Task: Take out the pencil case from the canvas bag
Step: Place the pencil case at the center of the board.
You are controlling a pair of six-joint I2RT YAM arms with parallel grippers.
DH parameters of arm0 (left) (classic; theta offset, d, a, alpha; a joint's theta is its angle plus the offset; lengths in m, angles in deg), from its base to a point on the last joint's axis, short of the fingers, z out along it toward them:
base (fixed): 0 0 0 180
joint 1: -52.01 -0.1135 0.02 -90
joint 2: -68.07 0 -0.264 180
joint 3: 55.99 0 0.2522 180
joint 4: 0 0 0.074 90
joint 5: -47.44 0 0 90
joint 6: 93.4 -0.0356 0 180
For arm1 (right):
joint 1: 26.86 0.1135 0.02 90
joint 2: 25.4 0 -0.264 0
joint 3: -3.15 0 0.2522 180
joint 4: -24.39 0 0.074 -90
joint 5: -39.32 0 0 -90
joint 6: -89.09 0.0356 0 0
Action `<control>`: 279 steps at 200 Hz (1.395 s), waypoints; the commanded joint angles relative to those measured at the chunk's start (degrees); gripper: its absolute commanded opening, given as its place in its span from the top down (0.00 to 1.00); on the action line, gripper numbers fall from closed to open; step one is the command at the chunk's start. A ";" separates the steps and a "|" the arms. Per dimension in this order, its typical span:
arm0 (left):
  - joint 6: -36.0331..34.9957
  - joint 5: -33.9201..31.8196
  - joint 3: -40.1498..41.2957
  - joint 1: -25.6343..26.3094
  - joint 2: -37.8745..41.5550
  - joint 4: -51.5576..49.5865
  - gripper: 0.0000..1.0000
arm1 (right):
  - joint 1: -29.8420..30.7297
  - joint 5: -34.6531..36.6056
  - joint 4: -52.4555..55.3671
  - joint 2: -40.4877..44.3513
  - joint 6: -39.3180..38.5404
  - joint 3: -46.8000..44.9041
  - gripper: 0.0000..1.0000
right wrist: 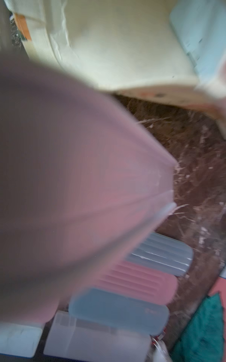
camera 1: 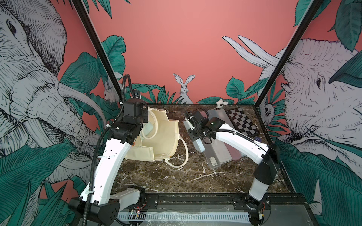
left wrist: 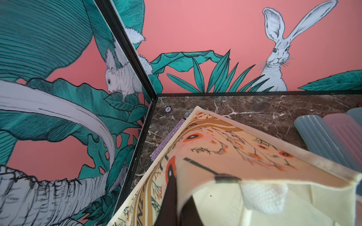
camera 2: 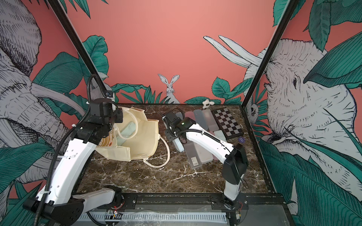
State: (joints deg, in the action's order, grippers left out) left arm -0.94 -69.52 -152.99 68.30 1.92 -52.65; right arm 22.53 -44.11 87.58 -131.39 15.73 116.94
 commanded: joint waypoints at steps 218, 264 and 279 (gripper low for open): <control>1.46 -6.84 -11.08 -10.02 -1.66 -9.20 1.00 | -1.49 -1.53 14.07 -27.25 8.84 22.00 0.44; 2.02 -5.53 -10.02 -10.05 -1.40 -8.68 1.00 | -1.49 -2.40 9.83 -21.22 9.88 13.58 0.54; 2.23 -5.22 -9.88 -10.05 -1.54 -8.57 1.00 | -1.49 -2.10 9.13 -19.81 10.09 11.42 0.60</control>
State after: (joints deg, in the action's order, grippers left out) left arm -0.11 -74.35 -162.61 58.60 -1.75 -64.02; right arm 21.35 -46.82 97.97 -156.26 24.67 130.80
